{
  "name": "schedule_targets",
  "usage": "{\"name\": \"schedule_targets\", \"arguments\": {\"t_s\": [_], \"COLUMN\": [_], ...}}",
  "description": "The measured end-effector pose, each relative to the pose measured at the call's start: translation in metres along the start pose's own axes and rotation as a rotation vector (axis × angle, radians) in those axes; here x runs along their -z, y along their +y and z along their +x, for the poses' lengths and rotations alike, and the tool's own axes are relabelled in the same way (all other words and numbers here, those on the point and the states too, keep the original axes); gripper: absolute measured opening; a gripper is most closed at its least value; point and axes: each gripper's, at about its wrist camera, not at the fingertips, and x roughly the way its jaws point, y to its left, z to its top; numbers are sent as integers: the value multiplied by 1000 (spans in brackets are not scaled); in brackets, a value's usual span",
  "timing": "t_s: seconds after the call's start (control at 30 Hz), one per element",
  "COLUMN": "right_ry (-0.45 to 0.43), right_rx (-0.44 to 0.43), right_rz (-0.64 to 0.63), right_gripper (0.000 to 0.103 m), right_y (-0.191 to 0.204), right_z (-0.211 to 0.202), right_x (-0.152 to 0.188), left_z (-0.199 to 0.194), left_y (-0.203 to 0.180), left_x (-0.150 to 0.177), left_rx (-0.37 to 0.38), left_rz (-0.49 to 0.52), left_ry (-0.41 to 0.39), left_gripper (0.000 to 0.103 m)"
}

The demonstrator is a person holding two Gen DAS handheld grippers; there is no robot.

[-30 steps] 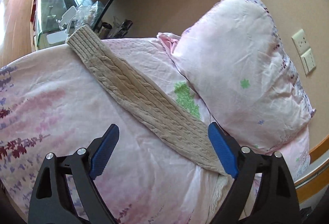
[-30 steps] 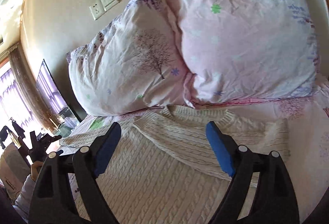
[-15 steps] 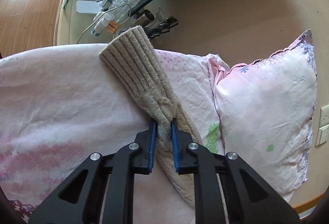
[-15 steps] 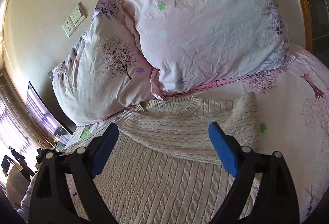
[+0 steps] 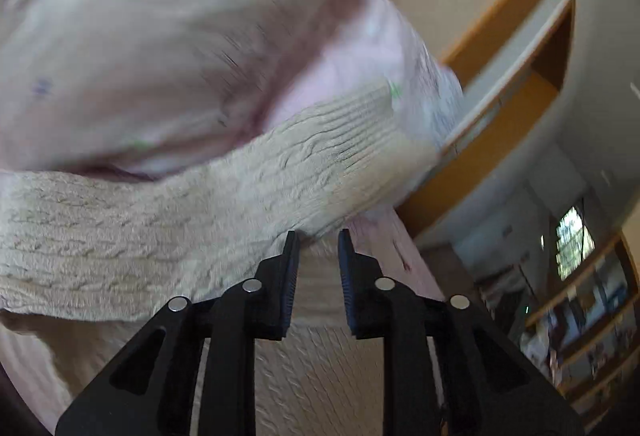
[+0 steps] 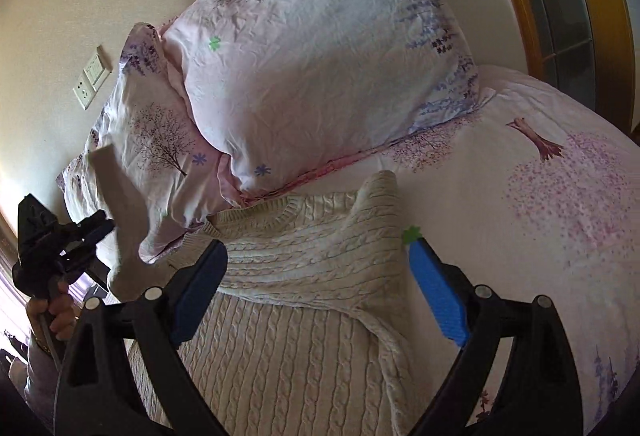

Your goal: Fold small clothes

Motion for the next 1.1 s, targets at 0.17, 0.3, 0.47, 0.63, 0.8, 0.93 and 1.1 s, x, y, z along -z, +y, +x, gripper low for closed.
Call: {"name": "schedule_targets", "arguments": {"t_s": [0.17, 0.3, 0.47, 0.63, 0.8, 0.93, 1.1], "right_ry": [93, 205, 309, 360, 428, 404, 206], "right_rx": [10, -30, -135, -255, -361, -413, -493], "right_rz": [46, 73, 125, 140, 123, 122, 84], "right_gripper": [92, 87, 64, 35, 13, 8, 7], "right_y": [-36, -55, -56, -48, -36, -27, -9], "right_z": [-18, -31, -43, -63, -79, -82, -82], "right_x": [25, 60, 105, 134, 166, 167, 101], "left_z": [15, -69, -123, -145, -154, -150, -148], "left_y": [-9, 30, 67, 61, 42, 41, 45], "left_x": [54, 92, 151, 203, 241, 249, 188], "left_rx": [-105, -336, -481, -398, -262, -193, -118], "left_rz": [88, 26, -90, -162, -224, -275, -250], "left_ry": [148, 53, 139, 89, 74, 70, -2], "left_gripper": [35, 69, 69, 66, 34, 10, 7]}}
